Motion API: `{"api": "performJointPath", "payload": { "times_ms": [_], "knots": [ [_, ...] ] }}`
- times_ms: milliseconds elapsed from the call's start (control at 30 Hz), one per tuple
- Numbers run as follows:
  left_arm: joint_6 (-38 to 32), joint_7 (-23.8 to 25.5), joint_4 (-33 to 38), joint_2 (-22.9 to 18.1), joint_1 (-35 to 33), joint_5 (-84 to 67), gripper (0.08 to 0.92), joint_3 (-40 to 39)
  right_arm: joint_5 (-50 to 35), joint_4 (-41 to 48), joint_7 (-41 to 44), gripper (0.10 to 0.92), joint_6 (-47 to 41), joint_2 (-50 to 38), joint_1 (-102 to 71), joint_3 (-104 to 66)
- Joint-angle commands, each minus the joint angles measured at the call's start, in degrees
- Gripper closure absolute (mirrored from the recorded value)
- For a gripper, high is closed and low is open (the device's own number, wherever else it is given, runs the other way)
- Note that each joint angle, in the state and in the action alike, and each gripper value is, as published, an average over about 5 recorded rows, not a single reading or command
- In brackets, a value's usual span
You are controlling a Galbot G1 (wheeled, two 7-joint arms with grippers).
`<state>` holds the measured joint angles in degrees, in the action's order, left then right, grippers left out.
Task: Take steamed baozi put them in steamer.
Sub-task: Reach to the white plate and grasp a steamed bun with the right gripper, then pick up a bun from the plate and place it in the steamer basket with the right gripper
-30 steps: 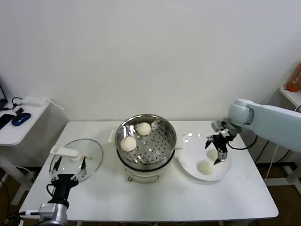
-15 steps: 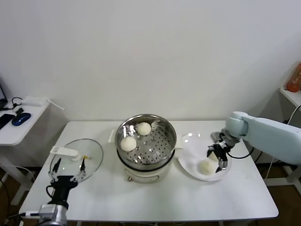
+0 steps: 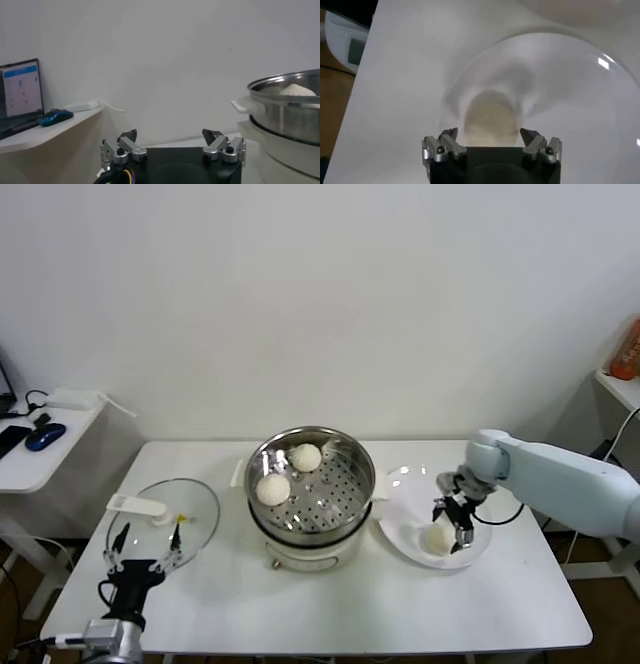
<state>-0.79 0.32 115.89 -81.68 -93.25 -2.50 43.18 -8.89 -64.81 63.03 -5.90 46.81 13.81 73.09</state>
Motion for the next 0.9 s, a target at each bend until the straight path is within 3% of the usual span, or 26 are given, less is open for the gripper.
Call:
{"api": "performJointPath", "payload": {
  "times_ms": [33, 267, 633, 900],
  "knots": [
    [0.04, 0.00, -0.10, 0.01, 0.14, 0.05, 0.177, -0.04, 1.07, 1.44, 0.09, 0.203, 0.11, 1.45, -1.34, -1.10],
    [0.01, 0.01, -0.34, -0.01, 0.26, 0.07, 0.177, -0.12, 1.27, 1.41, 0.24, 0.209, 0.05, 1.14, -1.80, -1.26],
    [0.05, -0.01, -0.24, -0.20, 0.39, 0.15, 0.177, -0.23, 1.46, 1.61, 0.23, 0.344, 0.04, 1.26, -2.19, -1.76],
    [0.00, -0.01, -0.34, -0.19, 0.39, 0.16, 0.177, -0.17, 1.22, -1.02, 0.42, 0.387, 0.63, -0.36, -0.46, -1.99]
  ]
}}
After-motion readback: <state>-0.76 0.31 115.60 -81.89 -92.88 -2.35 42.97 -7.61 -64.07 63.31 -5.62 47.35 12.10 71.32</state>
